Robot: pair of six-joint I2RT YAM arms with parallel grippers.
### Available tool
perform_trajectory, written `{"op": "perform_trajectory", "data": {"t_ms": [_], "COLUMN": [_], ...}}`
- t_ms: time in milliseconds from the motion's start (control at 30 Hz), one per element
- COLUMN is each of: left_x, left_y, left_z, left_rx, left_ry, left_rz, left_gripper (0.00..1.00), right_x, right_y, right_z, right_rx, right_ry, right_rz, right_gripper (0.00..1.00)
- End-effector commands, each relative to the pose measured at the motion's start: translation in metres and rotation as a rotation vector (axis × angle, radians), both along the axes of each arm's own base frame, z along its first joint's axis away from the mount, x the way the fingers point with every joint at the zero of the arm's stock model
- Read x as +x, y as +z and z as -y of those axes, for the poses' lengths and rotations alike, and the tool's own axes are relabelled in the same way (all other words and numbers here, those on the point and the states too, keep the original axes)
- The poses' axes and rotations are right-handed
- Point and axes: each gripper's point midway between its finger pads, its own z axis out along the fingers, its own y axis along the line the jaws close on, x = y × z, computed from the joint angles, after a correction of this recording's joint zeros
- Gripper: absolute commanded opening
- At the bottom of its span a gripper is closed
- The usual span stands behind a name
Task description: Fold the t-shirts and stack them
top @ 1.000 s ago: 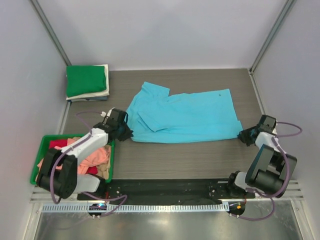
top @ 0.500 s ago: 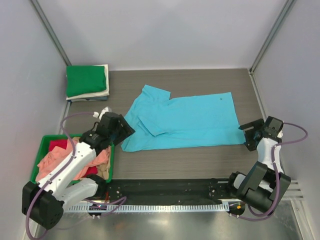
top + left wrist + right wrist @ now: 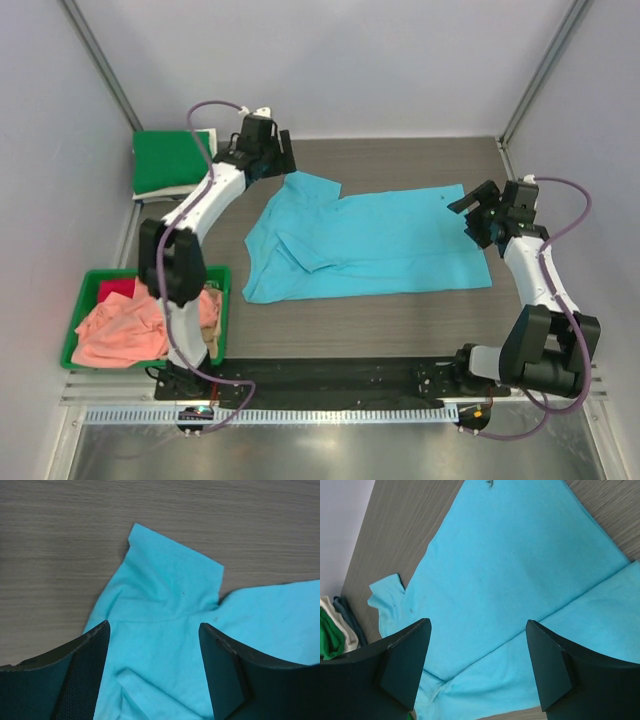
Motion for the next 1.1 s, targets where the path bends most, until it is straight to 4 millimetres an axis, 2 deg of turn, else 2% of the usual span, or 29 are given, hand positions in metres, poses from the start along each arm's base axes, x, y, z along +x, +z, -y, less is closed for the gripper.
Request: {"op": "perform_trajectory", "data": {"t_ms": [0, 33, 67, 100, 133, 167, 267, 300, 333, 400, 533, 700, 833, 900, 933, 1033, 1067], "left_x": [0.041, 0.064, 0.077, 0.08, 0.097, 0.105, 0.122, 0.127, 0.129, 0.133, 0.13, 0.129, 0.124, 0.12, 0.119, 0.121, 0.121], "left_y": [-0.023, -0.004, -0.041, -0.057, -0.037, -0.071, -0.081, -0.1, -0.108, -0.13, -0.158, -0.164, -0.176, -0.184, -0.185, -0.183, -0.182], "left_z": [-0.005, -0.004, -0.002, -0.001, 0.003, 0.005, 0.017, 0.018, 0.019, 0.024, 0.031, 0.032, 0.038, 0.042, 0.043, 0.041, 0.042], "left_rx": [0.02, 0.001, 0.011, 0.006, -0.019, -0.019, -0.067, -0.076, -0.098, -0.135, -0.174, -0.182, -0.216, -0.239, -0.243, -0.234, -0.234], "left_ry": [-0.111, -0.113, -0.113, -0.11, -0.102, -0.101, -0.103, -0.101, -0.091, -0.098, -0.089, -0.083, -0.101, -0.107, -0.108, -0.099, -0.102], "left_rz": [-0.04, 0.004, -0.062, -0.112, -0.059, -0.112, -0.098, -0.117, -0.128, -0.148, -0.199, -0.211, -0.249, -0.274, -0.278, -0.272, -0.267], "left_gripper": [0.72, 0.72, 0.71, 0.7, 0.7, 0.69, 0.69, 0.69, 0.68, 0.61, 0.6, 0.57, 0.48, 0.41, 0.32, 0.23, 0.12], "right_x": [0.009, 0.009, 0.01, 0.011, 0.012, 0.012, 0.01, 0.01, 0.01, 0.009, 0.008, 0.011, 0.019, 0.026, 0.032, 0.049, 0.059], "right_y": [0.013, 0.012, 0.013, 0.014, 0.014, 0.013, 0.008, 0.007, 0.004, 0.002, -0.001, -0.008, -0.009, -0.01, -0.003, -0.017, -0.012], "right_z": [-0.006, -0.01, -0.015, -0.026, -0.032, -0.037, -0.047, -0.047, -0.048, -0.048, -0.042, -0.033, -0.021, -0.013, -0.011, -0.004, 0.0], "right_rx": [-0.059, -0.061, -0.062, -0.062, -0.074, -0.078, -0.109, -0.112, -0.118, -0.131, -0.166, -0.2, -0.241, -0.262, -0.267, -0.248, -0.241], "right_ry": [0.044, 0.052, 0.067, 0.098, 0.121, 0.137, 0.172, 0.173, 0.178, 0.179, 0.165, 0.13, 0.085, 0.05, 0.035, 0.027, 0.019], "right_rz": [0.029, 0.027, 0.029, 0.031, 0.034, 0.029, 0.012, 0.007, -0.001, -0.01, -0.022, -0.052, -0.067, -0.076, -0.063, -0.099, -0.088], "right_gripper": [0.82, 0.82, 0.82, 0.82, 0.82, 0.82, 0.82, 0.82, 0.82, 0.82, 0.82, 0.82, 0.82, 0.83, 0.84, 0.84, 0.83]}}
